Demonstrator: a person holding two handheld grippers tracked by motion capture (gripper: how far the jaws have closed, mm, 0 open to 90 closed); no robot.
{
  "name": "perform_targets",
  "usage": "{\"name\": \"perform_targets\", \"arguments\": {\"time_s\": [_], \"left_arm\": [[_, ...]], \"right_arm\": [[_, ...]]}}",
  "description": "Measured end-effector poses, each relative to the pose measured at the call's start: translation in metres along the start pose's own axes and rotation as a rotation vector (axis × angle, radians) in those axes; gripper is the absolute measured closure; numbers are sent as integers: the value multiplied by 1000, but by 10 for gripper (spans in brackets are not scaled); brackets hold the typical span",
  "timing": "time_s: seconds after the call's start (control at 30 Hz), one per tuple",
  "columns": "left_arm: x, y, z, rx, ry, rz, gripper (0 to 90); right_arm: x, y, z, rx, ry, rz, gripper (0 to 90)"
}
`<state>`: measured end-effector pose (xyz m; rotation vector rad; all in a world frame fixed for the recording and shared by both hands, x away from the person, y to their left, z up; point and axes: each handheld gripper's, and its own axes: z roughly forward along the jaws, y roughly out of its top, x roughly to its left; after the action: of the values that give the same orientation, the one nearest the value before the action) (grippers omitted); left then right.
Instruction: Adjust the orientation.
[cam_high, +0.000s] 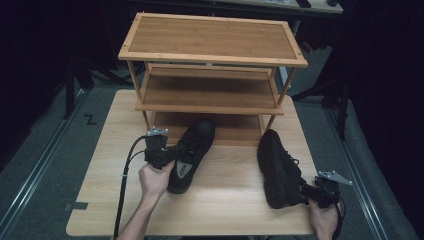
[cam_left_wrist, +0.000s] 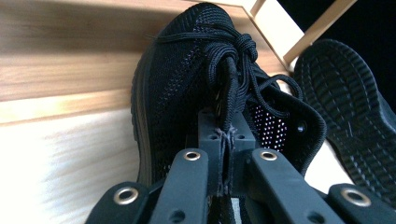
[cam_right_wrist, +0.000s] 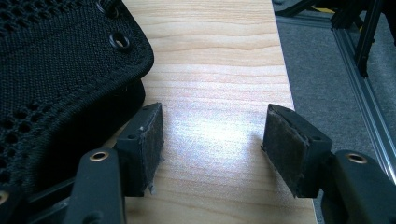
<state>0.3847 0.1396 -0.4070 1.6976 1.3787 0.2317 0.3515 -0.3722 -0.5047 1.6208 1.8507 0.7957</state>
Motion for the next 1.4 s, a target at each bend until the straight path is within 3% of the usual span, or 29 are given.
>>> {"name": "perform_targets", "arguments": {"time_s": [0.2,0.73,0.9,1.2,1.4], "left_arm": [[3,8,15,-48,-7,-52,880],[3,27,48,-172,45,-110,879],[2,29,58,-196,77,-106,879],[2,32,75,-226,160,-47,879],[3,33,83,-245,158,-64,878]], "right_arm": [[0,0,0,0,0,-1,386],[0,0,0,-1,3,-7,386],[0,0,0,-3,3,-9,386],[0,0,0,-2,4,-9,387],[0,0,0,-2,4,-10,387]]}}
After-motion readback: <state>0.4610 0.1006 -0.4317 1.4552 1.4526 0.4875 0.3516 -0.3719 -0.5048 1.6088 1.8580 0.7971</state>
